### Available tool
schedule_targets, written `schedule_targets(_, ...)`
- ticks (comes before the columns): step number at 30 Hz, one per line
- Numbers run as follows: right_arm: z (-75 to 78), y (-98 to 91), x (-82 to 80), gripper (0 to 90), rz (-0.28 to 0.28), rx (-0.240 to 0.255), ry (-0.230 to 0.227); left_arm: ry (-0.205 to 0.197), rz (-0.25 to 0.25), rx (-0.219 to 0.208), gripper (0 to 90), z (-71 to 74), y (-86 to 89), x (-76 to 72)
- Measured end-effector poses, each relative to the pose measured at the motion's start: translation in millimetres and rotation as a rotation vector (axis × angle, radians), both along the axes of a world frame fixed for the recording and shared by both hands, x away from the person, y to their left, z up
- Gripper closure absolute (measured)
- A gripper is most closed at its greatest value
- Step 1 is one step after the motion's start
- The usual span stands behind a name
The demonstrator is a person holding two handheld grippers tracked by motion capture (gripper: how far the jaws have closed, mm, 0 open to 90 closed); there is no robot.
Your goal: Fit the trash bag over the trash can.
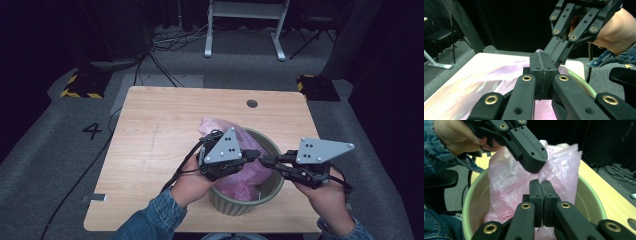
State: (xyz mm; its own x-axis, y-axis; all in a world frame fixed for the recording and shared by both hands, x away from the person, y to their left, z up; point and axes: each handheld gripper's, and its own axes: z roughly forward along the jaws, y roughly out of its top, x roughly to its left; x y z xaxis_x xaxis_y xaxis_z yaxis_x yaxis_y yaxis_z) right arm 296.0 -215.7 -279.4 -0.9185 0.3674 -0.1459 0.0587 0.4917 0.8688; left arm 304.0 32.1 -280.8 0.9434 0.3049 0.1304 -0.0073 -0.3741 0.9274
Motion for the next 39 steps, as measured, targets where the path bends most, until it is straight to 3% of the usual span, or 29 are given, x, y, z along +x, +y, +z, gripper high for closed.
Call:
schedule_targets(7, -1.5, -11.1, -2.4, 89.7, -0.008, 0.022, -0.007, -0.004, 0.038, -0.012, 90.0, -2.4, 10.9, 2.1)
schedule_targets(11, -0.5, -19.1, -1.7, 89.4, 0.022, 0.046, 0.011, 0.0, 0.064, -0.02, 90.0, -3.1, 19.3, 5.0)
schedule_targets(16, -1.5, -30.2, -4.1, 89.7, 0.003, 0.036, 0.019, -0.003, 0.105, -0.023, 90.0, -6.8, 31.6, 8.1)
schedule_targets(21, -4.0, -43.2, 0.3, 89.7, -0.007, 0.062, 0.045, -0.004, 0.138, -0.048, 90.0, -10.6, 50.1, 11.7)
schedule_targets(25, -9.7, -55.9, 3.1, 89.7, -0.032, 0.063, 0.065, 0.008, 0.176, -0.063, 90.0, -16.2, 65.1, 13.7)
schedule_targets(29, -18.4, -77.4, 6.8, 89.7, -0.094, 0.06, 0.09, 0.007, 0.225, -0.071, 90.0, -20.6, 81.0, 14.9)
schedule_targets(39, -23.5, -109.5, -3.8, 89.7, -0.157, 0.06, 0.088, 0.004, 0.324, -0.077, 90.0, -29.4, 125.7, 8.3)
